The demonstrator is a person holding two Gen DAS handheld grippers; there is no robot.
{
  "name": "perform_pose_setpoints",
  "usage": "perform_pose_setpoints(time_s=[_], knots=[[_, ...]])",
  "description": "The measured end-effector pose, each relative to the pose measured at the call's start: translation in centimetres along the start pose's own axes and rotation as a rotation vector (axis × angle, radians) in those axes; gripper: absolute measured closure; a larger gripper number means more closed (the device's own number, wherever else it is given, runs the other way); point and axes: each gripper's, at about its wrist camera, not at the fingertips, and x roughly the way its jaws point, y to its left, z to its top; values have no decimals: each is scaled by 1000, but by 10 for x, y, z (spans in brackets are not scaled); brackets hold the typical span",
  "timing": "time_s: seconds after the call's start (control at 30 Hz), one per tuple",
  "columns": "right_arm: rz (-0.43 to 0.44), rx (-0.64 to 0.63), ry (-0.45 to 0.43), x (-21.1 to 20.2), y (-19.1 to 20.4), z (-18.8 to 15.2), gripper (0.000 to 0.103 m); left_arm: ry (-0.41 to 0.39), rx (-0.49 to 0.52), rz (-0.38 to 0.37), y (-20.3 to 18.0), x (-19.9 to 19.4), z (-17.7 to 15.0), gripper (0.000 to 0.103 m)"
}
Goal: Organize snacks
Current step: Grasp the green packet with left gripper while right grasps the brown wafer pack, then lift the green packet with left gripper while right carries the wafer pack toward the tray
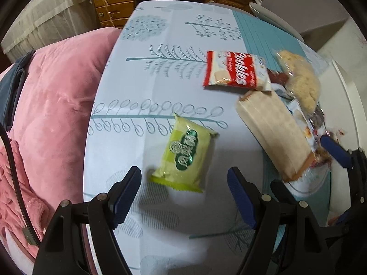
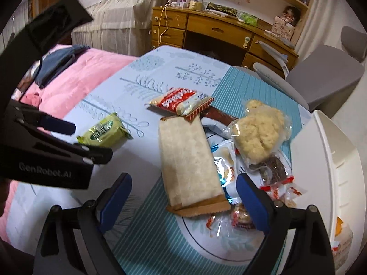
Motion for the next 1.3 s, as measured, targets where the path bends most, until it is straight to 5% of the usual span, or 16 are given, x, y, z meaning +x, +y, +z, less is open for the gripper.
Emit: perform_pose_setpoints(time_s=[0.3,0.7,1.3], knots=[[-21,-66,58,24,8,-2,22,-27,22,-1,-4,15,6,28],[-69,-120,76,23,13,-2,44,-75,43,16,-7,10,7,64],[9,-34,189,6,13,-22,48,-16,-26,-50,1,-1,-7,67]])
